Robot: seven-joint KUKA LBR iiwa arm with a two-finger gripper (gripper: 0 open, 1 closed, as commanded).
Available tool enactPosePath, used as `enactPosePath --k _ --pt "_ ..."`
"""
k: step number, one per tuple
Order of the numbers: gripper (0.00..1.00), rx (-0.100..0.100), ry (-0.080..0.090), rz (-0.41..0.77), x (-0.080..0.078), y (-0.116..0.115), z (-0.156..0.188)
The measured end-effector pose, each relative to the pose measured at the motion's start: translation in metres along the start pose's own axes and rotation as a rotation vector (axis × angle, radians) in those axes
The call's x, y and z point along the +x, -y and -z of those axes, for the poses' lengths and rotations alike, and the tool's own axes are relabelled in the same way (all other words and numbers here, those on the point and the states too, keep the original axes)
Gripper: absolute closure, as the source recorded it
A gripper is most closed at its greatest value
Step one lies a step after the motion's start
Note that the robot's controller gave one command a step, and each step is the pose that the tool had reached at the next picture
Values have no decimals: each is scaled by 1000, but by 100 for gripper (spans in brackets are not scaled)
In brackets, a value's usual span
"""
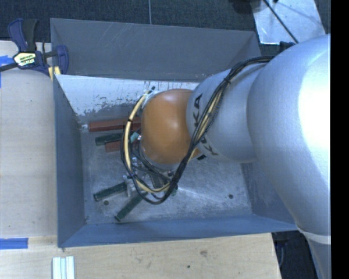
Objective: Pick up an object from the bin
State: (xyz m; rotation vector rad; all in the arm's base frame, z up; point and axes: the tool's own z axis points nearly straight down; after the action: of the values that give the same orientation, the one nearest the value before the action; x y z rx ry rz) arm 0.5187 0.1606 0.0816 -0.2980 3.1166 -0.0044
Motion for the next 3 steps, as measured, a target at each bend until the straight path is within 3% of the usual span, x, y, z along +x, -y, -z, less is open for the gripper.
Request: enactPosePath --k 1,2,3 --pt "100 -3 -12 19 6 2 42" --pt "0 -4 -6 24 6 4 97" --pt "0 -4 -8 24 6 5 94"
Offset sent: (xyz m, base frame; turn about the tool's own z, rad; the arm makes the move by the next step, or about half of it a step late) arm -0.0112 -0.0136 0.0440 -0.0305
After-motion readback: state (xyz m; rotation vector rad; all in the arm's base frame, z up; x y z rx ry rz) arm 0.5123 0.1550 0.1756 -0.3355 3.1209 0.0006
